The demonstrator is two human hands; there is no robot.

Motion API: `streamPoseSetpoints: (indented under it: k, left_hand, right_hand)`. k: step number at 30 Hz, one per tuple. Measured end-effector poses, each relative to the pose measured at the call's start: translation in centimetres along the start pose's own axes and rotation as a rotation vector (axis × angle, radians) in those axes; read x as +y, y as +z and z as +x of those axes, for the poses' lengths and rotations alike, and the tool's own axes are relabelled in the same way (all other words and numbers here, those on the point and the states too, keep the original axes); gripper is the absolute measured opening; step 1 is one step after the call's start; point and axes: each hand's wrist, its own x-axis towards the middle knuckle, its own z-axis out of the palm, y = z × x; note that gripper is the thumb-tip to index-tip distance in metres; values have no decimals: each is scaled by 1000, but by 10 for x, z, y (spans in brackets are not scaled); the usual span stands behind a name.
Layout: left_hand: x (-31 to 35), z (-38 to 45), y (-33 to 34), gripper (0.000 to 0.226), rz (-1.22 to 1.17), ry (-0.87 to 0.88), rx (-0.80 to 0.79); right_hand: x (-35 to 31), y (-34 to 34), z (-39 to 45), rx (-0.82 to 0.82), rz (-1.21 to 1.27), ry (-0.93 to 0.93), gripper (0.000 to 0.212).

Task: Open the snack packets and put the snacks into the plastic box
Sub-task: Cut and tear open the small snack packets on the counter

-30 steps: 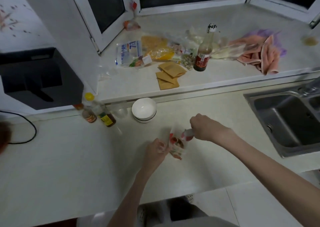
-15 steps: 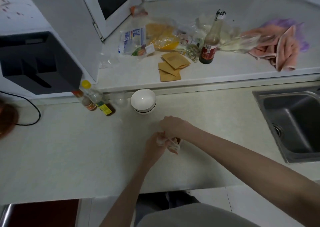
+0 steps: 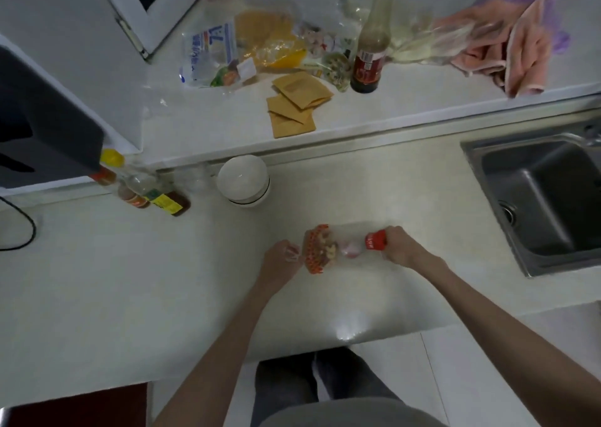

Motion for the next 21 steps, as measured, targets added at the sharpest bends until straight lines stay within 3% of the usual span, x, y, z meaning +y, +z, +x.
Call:
streamPoseSetpoints:
  k: [3, 7, 10, 14, 15, 19, 21]
  left_hand:
    - [9, 18, 8, 21, 35, 4, -21]
    - [15, 39, 20, 19, 47, -72, -85]
    - [16, 50, 27, 18, 72, -114, -127]
    - [18, 51, 34, 1, 10, -121, -129]
    - [17, 50, 35, 10, -24, -122, -115]
    - [9, 51, 32, 11, -3, -96, -75]
    - [4, 53, 30, 3, 16, -94, -59]
  right_hand:
    - [11, 13, 3, 97, 71, 14, 43]
    - [13, 21, 6, 115, 113, 8, 27]
    - [13, 26, 10, 122, 191, -52, 34]
    - [10, 40, 18, 131, 327, -3, 11]
    - [9, 43, 20, 150, 357, 19, 11]
    - [11, 51, 27, 88, 367, 185, 52]
    - [16, 57, 32, 51, 374, 224, 59]
